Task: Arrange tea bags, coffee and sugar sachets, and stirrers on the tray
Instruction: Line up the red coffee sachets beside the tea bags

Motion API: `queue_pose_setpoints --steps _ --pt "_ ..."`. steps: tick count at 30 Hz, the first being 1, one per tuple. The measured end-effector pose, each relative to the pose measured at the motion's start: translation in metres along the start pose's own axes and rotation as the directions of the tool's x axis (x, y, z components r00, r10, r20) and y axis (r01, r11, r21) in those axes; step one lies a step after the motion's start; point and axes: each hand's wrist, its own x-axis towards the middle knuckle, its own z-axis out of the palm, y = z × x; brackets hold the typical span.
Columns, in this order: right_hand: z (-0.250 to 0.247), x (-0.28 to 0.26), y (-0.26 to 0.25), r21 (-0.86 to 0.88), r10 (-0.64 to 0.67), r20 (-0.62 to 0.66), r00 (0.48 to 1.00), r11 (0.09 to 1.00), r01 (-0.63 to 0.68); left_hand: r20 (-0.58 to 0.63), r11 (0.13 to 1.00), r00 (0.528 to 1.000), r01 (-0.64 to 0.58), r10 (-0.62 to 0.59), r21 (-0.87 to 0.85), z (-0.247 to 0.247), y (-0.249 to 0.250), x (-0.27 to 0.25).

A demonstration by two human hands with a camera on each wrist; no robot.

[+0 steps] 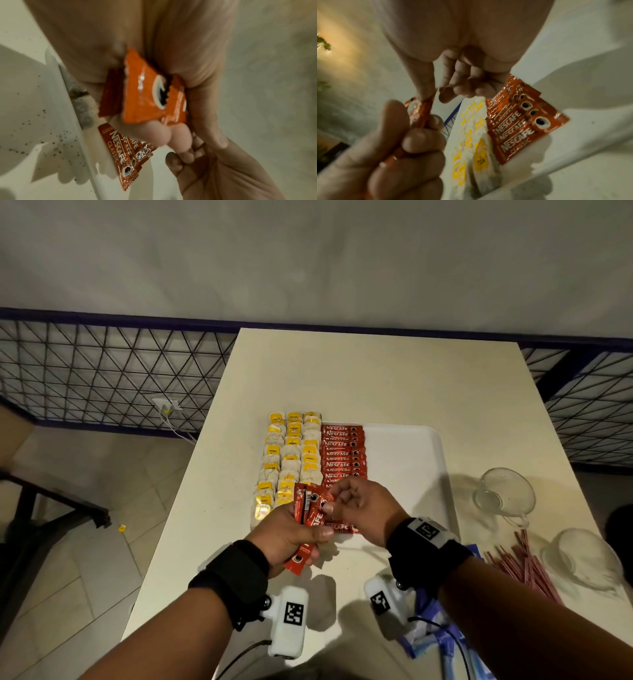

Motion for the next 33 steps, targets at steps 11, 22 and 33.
queue_pose_setpoints --steps 11,22,33 --pt "-0.018 -0.008 0.015 -0.003 0.086 0.061 0.994 0.996 -0.086 -0.209 0.997 0.975 -0.082 0.078 -0.010 -0.013 0.001 0.002" --pt "-0.021 0.002 0.030 -0.573 0.098 0.024 0.995 0.817 -0.066 -0.418 0.881 0.876 -0.015 0.239 0.472 -0.024 -0.006 0.015" --pt "-0.002 0.010 0.043 -0.757 0.059 0.110 0.992 0.652 0.046 -0.396 0.843 0.891 0.029 0.222 0.538 -0.032 -0.013 0.008"
